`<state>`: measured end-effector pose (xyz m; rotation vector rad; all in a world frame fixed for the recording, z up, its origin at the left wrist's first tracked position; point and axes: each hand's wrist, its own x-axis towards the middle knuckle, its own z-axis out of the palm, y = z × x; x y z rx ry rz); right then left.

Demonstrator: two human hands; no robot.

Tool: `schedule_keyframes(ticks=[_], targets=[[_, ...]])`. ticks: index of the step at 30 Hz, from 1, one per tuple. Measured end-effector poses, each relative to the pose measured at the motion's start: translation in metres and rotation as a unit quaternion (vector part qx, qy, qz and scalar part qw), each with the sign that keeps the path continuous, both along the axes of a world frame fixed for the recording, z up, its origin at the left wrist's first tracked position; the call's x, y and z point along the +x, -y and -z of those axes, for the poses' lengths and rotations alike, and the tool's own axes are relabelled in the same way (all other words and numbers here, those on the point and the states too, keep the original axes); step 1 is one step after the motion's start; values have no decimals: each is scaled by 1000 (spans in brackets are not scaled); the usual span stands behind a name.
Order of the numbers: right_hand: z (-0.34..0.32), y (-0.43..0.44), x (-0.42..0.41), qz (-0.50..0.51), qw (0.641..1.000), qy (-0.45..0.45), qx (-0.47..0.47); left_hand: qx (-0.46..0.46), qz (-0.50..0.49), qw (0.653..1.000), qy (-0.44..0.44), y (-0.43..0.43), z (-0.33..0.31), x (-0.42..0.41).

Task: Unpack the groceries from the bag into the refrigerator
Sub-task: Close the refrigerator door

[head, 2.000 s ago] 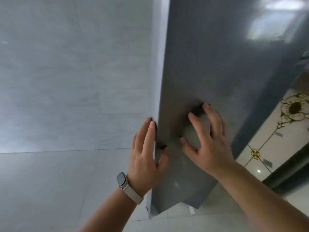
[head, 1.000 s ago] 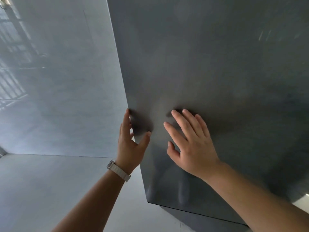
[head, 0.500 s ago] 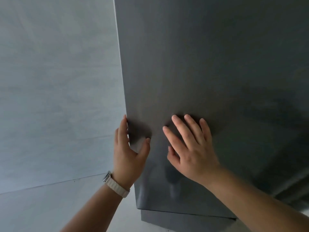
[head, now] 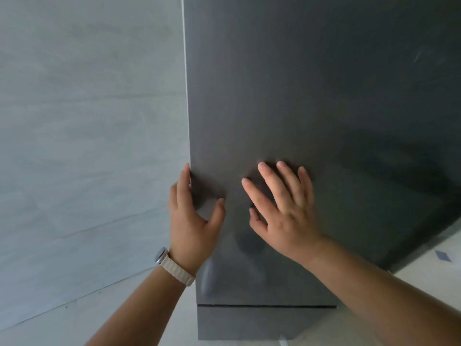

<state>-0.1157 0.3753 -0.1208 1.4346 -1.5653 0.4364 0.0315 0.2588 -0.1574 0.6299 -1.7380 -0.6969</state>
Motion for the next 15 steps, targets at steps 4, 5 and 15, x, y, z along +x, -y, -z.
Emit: schedule_keyframes(ticks=[4, 5, 15], targets=[[6, 6, 0, 16, 1000, -15, -15, -5, 12, 1000, 3, 3, 1, 0], [7, 7, 1, 19, 1000, -17, -17, -7, 13, 1000, 5, 4, 1, 1], [6, 2, 4, 15, 1000, 8, 9, -18, 57, 998, 9, 10, -1, 11]])
